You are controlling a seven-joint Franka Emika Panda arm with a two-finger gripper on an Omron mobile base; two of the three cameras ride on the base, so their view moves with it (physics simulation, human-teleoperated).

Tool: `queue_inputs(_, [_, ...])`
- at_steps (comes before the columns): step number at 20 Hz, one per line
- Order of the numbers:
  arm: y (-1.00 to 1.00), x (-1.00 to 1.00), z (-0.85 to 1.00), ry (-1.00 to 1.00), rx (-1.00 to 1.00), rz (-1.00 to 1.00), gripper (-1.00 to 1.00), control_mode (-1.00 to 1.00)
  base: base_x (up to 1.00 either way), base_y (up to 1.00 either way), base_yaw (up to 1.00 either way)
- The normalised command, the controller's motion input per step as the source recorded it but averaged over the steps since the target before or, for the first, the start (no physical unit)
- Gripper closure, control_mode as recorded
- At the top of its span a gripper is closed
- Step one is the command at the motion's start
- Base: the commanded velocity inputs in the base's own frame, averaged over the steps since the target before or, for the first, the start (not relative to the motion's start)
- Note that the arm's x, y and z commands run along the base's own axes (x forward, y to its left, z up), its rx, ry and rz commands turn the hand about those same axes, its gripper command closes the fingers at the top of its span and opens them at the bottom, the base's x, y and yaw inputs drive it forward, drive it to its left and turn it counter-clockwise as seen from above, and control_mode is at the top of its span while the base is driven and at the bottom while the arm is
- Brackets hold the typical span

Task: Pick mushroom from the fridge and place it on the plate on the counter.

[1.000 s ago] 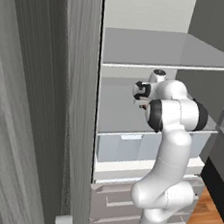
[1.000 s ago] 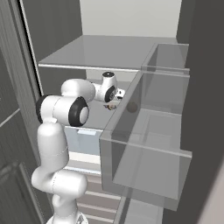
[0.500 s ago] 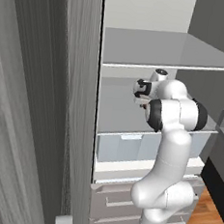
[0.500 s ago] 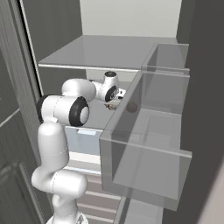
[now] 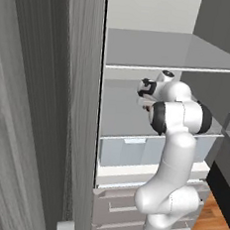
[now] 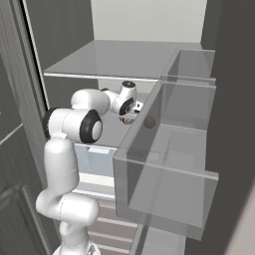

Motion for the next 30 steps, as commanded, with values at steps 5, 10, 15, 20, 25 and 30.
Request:
queue_inputs(5, [0.01, -0.01, -0.04, -0.11, 0.05, 0.00, 1.00, -1.00, 0.00, 0.00, 0.00])
queue_inputs(10, [-0.01, -0.07, -0.02, -0.21, 0.10, 0.00, 1.00, -1.00, 0.00, 0.00, 0.00])
queue_inputs(15, [-0.06, -0.35, 0.00, -0.17, 0.09, 0.00, 1.00, -1.00, 0.00, 0.00, 0.00])
queue_inputs(20, [-0.10, -0.73, 0.06, -0.16, 0.01, -0.01, 1.00, -1.00, 0.00, 0.00, 0.00])
queue_inputs(25, [0.00, -0.80, 0.21, -0.16, 0.00, -0.01, 1.00, -1.00, 0.00, 0.00, 0.00])
queue_inputs(30, [0.08, -0.55, 0.47, -0.09, -0.02, 0.00, 1.00, -1.00, 0.00, 0.00, 0.00])
